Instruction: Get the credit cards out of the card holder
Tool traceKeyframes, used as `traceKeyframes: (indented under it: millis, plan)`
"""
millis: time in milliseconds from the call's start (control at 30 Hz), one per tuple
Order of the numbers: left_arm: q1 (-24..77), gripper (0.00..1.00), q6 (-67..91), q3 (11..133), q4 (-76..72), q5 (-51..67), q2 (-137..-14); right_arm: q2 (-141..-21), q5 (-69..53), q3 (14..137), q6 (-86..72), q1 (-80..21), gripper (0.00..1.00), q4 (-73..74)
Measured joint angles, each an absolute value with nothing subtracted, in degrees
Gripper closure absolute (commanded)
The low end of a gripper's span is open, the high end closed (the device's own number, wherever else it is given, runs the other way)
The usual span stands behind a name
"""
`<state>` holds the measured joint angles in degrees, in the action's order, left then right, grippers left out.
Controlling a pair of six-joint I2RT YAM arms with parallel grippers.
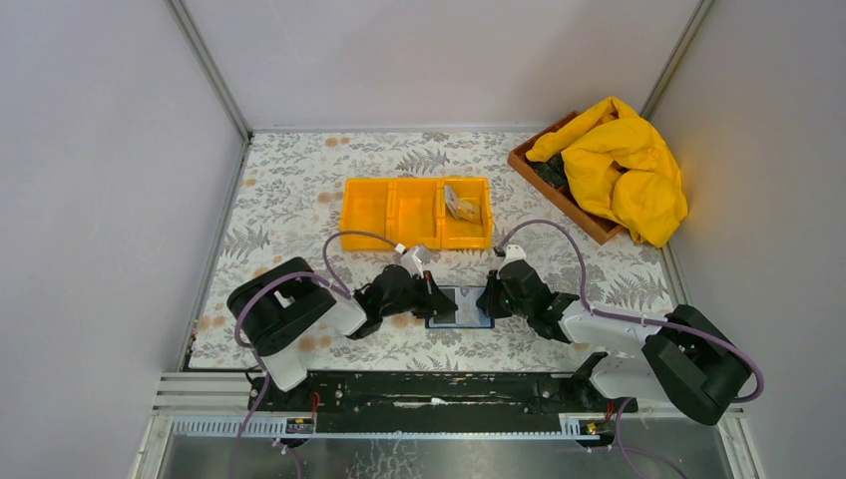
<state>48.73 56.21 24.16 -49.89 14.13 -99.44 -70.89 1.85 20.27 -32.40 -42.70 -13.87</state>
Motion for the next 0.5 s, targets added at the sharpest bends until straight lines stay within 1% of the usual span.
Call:
traceKeyframes:
  millis: [500]
  plan:
    - [45.2, 1.0, 53.7, 20.3, -46.4, 14.2, -92.1, -71.5, 1.2, 20.1, -32.9, -42.3, 1.0, -14.9]
